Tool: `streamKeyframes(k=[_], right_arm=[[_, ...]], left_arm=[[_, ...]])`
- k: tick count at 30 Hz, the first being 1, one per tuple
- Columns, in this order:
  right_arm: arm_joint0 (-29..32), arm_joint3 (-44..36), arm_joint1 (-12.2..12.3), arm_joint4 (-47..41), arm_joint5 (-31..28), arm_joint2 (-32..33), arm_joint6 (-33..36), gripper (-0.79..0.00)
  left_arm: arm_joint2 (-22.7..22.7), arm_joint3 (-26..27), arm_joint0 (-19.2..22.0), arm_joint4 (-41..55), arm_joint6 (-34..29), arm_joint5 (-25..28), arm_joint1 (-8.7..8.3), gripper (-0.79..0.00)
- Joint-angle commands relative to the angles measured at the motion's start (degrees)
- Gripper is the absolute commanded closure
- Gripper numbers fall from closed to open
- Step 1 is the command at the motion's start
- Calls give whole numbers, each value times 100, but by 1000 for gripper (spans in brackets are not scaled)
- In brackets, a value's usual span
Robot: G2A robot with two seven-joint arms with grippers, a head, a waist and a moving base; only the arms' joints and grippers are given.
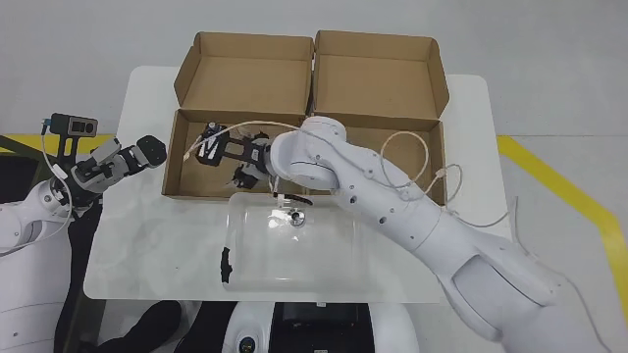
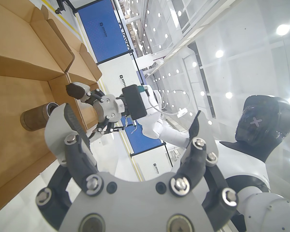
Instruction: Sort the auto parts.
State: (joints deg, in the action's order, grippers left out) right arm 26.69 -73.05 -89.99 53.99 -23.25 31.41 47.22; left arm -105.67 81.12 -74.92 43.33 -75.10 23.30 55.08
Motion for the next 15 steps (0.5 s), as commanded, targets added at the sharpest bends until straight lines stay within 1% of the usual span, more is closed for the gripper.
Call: streamKeyframes(k=[1, 7, 15], right_arm=[[136, -384, 71, 69, 1, 121, 162, -770], [657, -1527, 300, 237, -22, 544, 665, -760], [1496, -2772, 599, 358, -215, 1103, 1306, -763]], left_arm=[[0, 0, 0, 0, 0, 0, 0, -785], [0, 0, 0, 0, 0, 0, 0, -785], [0, 0, 0, 0, 0, 0, 0, -785]])
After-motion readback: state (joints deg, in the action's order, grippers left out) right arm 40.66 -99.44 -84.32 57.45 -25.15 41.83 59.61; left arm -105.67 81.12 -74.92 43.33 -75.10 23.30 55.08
